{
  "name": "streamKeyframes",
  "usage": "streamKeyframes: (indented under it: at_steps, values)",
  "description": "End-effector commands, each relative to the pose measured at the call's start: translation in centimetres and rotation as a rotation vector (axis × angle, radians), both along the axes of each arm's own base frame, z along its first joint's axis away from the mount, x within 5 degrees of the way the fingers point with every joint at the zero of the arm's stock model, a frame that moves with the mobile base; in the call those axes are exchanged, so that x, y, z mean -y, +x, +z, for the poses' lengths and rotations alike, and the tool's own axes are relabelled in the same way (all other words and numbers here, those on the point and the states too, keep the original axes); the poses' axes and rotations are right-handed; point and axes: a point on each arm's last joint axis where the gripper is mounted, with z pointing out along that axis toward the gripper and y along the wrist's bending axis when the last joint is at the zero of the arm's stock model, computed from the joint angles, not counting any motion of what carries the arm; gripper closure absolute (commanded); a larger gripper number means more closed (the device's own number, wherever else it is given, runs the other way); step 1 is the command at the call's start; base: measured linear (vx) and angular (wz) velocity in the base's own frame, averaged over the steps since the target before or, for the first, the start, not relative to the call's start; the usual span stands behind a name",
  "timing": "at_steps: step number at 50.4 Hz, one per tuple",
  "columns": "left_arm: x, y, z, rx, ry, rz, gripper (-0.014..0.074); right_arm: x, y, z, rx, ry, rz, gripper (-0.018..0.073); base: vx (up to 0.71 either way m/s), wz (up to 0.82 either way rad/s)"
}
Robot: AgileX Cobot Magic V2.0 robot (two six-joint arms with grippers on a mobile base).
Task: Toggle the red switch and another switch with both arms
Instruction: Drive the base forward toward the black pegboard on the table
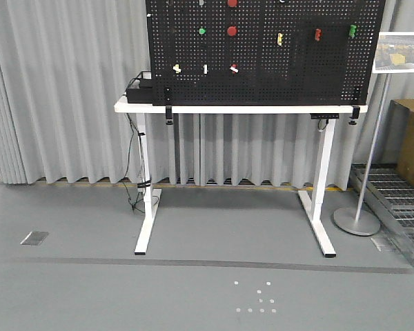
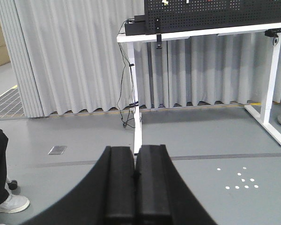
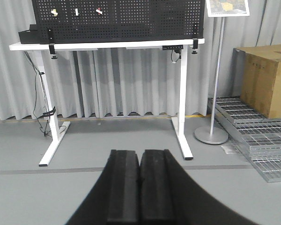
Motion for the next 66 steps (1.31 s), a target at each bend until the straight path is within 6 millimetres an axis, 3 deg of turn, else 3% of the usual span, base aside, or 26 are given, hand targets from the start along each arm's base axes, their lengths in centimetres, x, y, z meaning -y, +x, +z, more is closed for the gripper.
streamKeyframes:
  at_steps: [1,34,66]
  values:
    - [-0.09,-0.04,0.13,0.076,-0.01,0.012,0.0603,-0.04,-0.05,0.66,0.089,-0.012,0.005,0.0566,0.0,0.0]
    - [-0.09,-0.04,0.13,0.076,-0.01,0.012,0.0603,-0.04,-0.05,0.66,0.089,-0.012,0.005,0.0566,0.03,-0.02]
    - [-0.09,-0.04,0.13,0.076,-0.01,0.012,0.0603,-0.04,-0.05,0.66,0.089,-0.012,0.005,0.0566,0.22,-0.11]
